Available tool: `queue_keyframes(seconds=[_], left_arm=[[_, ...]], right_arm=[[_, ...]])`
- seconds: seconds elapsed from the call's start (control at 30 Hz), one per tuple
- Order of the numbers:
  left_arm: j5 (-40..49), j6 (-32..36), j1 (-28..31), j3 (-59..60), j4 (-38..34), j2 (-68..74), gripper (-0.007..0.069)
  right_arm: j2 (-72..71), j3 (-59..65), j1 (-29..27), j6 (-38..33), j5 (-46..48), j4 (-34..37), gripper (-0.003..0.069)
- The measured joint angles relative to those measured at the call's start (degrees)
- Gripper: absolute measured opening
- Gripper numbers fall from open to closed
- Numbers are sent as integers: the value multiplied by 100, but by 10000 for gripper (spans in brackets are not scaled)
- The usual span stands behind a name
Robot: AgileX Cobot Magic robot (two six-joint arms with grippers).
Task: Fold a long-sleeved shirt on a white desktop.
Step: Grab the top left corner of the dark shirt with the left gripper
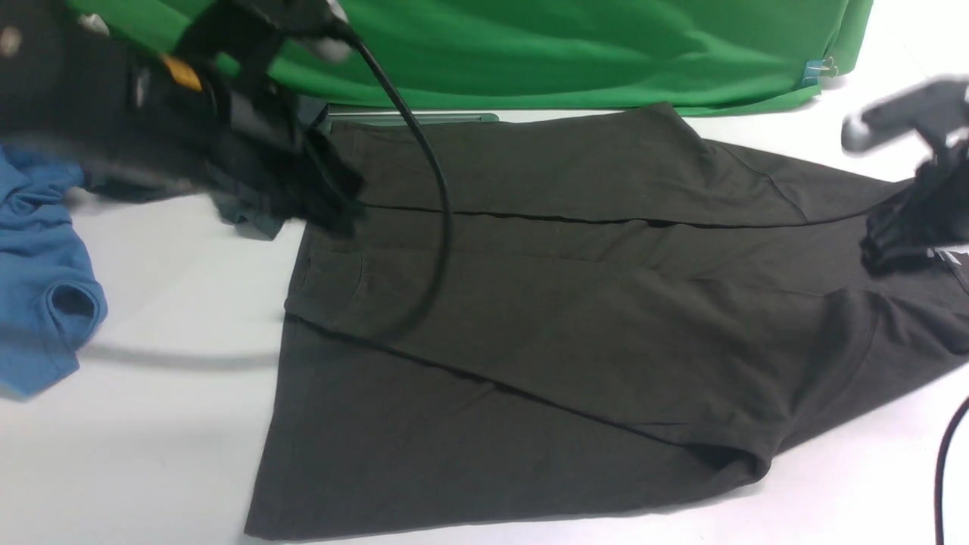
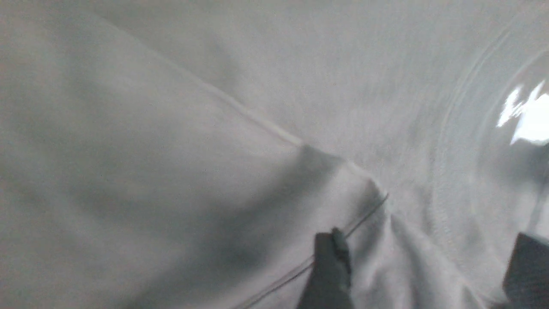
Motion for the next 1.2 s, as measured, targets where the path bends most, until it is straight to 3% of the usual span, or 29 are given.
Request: queue_keyframes(seconds=[0.13, 0.17, 0.37, 0.5, 0.53, 0.73, 0.87, 1.07, 1.2], left_arm=[[26, 774, 528, -552, -104, 785, 17], [15, 1219, 710, -811, -122, 1134, 17], [-134, 2902, 883, -1410, -140, 2314, 27], [-618, 4107, 883, -1453, -130, 2835, 90], [-967, 4458, 883, -1455, -49, 3077, 143], [-2029, 4796, 883, -1474, 609, 3599, 351], [-2614, 4817, 883, -1474, 1099, 3923, 419], [-3473, 4817, 883, -1490, 1674, 4212, 379], [-3993, 4817, 883, -1490, 1751, 4298, 273]], right_arm=[[-821, 7, 646, 0, 192, 10, 377], [-1210, 73, 1072, 0, 239, 20, 359], [-2373, 546, 2229, -178, 231, 56, 346], [-2783, 801, 2534, -269, 73, 56, 346], [-2899, 871, 2581, -280, 49, 56, 346], [-3017, 913, 2587, -287, -28, 38, 346], [-3017, 913, 2587, -287, -182, 32, 346], [-3017, 913, 2587, -287, -331, 32, 346], [-3017, 913, 2587, -287, -362, 32, 346]])
